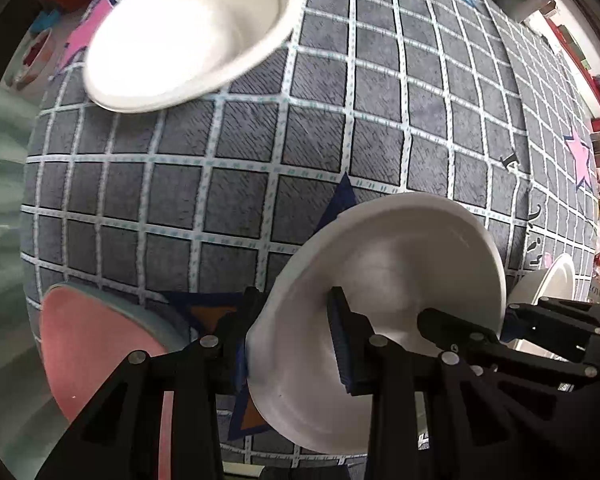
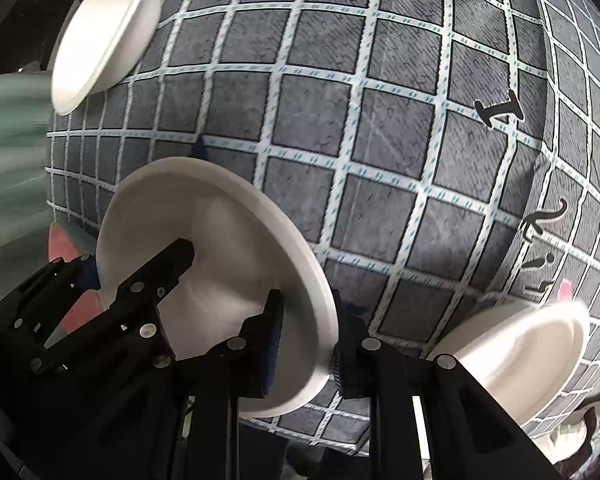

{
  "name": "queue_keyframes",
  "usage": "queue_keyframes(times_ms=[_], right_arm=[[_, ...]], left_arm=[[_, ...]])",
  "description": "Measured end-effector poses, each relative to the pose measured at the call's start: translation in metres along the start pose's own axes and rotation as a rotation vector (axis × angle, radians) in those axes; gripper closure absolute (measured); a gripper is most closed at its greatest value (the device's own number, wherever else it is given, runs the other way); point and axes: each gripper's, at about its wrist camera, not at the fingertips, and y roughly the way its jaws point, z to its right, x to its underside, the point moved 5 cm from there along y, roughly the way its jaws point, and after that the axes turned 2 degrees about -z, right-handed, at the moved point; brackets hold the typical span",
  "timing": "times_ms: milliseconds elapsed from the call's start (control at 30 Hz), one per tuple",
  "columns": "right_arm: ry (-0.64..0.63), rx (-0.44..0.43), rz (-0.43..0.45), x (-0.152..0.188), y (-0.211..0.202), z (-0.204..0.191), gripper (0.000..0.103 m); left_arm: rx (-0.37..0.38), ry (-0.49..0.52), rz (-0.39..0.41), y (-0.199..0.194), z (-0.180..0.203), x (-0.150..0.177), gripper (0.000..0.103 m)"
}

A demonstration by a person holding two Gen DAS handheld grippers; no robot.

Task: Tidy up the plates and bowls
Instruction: 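Lift the second bowl with both grippers and carry it toward another bowl, then lower the bowl into the other white bowl and open both grippers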

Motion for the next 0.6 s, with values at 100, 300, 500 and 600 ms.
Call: queue_keyframes(times_ms=[100, 300, 500, 600], right_arm=[[-0.003, -0.008, 0.028, -0.002, -0.007, -0.004, 0.079], [0.011, -0.015, 0.102, -0.008, -0.032, -0.01, 0.079], [0.103, -0.023, 0.162, 0.016, -0.067, 0.037, 0.079], [0.177, -0.026, 0.181, 0.041, -0.072, 0.066, 0.079]], left_arm=[[-0.001, 0.002, 0.026, -0.017, 0.002, -0.009, 0.066], [0.009, 0.079, 0.072, -0.045, 0.037, -0.016, 0.066], [0.04, 0.24, 0.078, -0.06, 0.095, -0.009, 0.065], [0.054, 0.34, 0.073, -0.064, 0.122, -0.011, 0.065]])
